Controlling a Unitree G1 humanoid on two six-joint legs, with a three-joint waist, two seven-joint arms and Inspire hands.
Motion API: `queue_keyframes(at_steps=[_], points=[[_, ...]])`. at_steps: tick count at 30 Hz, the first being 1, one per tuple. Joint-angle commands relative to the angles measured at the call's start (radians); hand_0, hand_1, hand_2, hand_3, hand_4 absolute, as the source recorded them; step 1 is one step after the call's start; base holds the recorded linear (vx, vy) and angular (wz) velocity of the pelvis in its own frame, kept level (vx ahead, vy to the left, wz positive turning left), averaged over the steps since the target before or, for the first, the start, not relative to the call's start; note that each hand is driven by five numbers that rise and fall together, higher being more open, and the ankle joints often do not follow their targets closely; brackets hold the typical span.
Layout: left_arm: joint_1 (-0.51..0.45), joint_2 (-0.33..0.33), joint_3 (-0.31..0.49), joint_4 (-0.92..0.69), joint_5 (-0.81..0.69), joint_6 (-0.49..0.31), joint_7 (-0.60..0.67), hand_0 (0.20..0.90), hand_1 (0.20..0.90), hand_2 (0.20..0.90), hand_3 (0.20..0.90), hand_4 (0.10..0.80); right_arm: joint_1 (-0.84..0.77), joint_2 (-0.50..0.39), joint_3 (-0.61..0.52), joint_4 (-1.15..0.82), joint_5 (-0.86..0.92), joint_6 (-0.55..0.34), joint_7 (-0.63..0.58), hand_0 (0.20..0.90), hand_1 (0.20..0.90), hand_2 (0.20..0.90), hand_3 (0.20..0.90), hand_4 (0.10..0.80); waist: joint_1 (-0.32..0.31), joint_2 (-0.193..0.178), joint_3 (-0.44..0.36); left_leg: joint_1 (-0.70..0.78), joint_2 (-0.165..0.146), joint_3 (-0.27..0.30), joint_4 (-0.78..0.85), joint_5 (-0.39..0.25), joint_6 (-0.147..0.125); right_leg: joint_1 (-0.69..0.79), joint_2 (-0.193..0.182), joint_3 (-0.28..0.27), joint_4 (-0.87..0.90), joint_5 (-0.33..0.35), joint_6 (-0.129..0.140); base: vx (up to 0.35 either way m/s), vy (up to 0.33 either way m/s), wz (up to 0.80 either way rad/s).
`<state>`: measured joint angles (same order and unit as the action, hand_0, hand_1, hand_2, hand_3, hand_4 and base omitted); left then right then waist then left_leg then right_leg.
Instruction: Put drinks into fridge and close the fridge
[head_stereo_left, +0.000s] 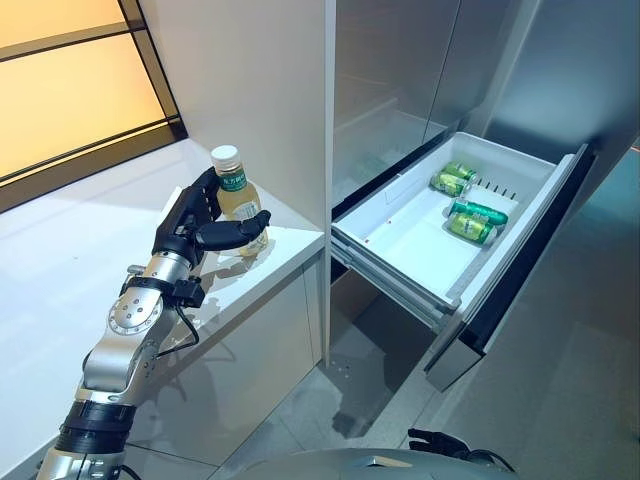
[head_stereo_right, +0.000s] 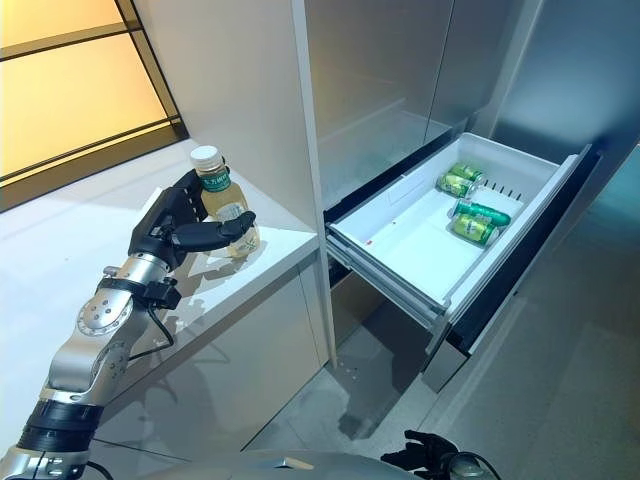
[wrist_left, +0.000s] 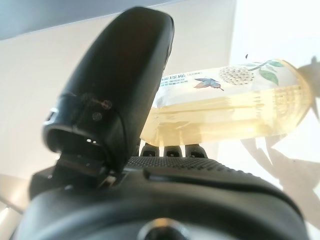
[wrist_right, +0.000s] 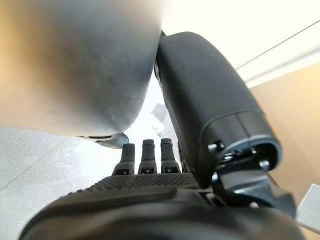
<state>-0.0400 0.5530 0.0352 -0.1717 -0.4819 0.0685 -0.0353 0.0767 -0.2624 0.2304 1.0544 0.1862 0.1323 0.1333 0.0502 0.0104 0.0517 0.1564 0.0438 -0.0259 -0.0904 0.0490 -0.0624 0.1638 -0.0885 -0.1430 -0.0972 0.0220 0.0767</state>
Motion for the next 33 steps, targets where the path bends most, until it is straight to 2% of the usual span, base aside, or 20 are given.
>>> queue_keyframes(at_steps=[1, 17, 21, 24, 28, 33], points=[[-0.140, -0.011, 0.030, -0.033, -0.064, -0.091, 0.007, 0.300, 0.300, 0.300, 0.200, 0.100, -0.020, 0.035, 0.016, -0.029, 0.019, 0.006, 0.002, 0.900, 0.900, 0.900, 0.900, 0.800, -0.011, -0.011, 0.002, -0.009, -0.098, -0.052, 0.003, -0.065, 0.085, -0.010, 0.061, 0.023, 0.033, -0.016, -0.025, 0.000, 0.000, 0.00], [-0.140, -0.033, 0.026, -0.029, -0.090, -0.104, 0.003, 0.300, 0.300, 0.300, 0.200, 0.100, -0.022, 0.033, 0.014, -0.023, 0.002, 0.000, -0.005, 0.900, 0.900, 0.900, 0.900, 0.800, -0.013, -0.011, 0.004, -0.012, -0.099, -0.050, 0.003, -0.057, 0.087, -0.015, 0.060, 0.024, 0.036, -0.009, -0.025, 0.003, -0.002, 0.00], [-0.146, -0.029, 0.029, -0.037, -0.097, -0.133, 0.003, 0.300, 0.300, 0.300, 0.200, 0.100, -0.022, 0.029, 0.024, -0.029, -0.023, 0.012, 0.035, 0.900, 0.900, 0.900, 0.900, 0.800, -0.012, -0.011, 0.002, -0.006, -0.099, -0.052, 0.003, -0.067, 0.086, -0.008, 0.061, 0.022, 0.032, -0.016, -0.024, 0.015, -0.013, -0.01], [-0.148, -0.029, 0.035, -0.045, -0.094, -0.138, 0.000, 0.300, 0.300, 0.300, 0.200, 0.100, -0.024, 0.022, 0.043, -0.032, -0.140, 0.007, 0.063, 0.900, 0.900, 0.900, 0.900, 0.800, -0.010, -0.012, 0.003, -0.012, -0.100, -0.051, 0.003, -0.057, 0.085, -0.013, 0.059, 0.019, 0.033, -0.008, -0.025, -0.034, -0.010, 0.00], [-0.160, -0.019, 0.026, -0.063, -0.096, -0.130, 0.010, 0.300, 0.300, 0.300, 0.200, 0.100, -0.040, -0.008, 0.147, -0.085, -0.349, -0.022, 0.109, 0.900, 0.900, 0.900, 0.900, 0.800, -0.001, -0.015, 0.000, -0.009, -0.100, -0.059, 0.003, -0.066, 0.083, -0.003, 0.058, 0.012, 0.026, -0.015, -0.024, 0.000, 0.000, 0.00], [-0.160, -0.017, 0.010, -0.070, -0.094, -0.135, 0.013, 0.300, 0.300, 0.300, 0.200, 0.100, -0.054, -0.035, 0.227, -0.179, -0.480, -0.036, 0.176, 0.900, 0.900, 0.900, 0.900, 0.800, 0.006, -0.019, 0.002, -0.007, -0.101, -0.067, 0.003, -0.065, 0.080, 0.003, 0.056, 0.005, 0.023, -0.017, -0.024, 0.000, -0.001, 0.01]])
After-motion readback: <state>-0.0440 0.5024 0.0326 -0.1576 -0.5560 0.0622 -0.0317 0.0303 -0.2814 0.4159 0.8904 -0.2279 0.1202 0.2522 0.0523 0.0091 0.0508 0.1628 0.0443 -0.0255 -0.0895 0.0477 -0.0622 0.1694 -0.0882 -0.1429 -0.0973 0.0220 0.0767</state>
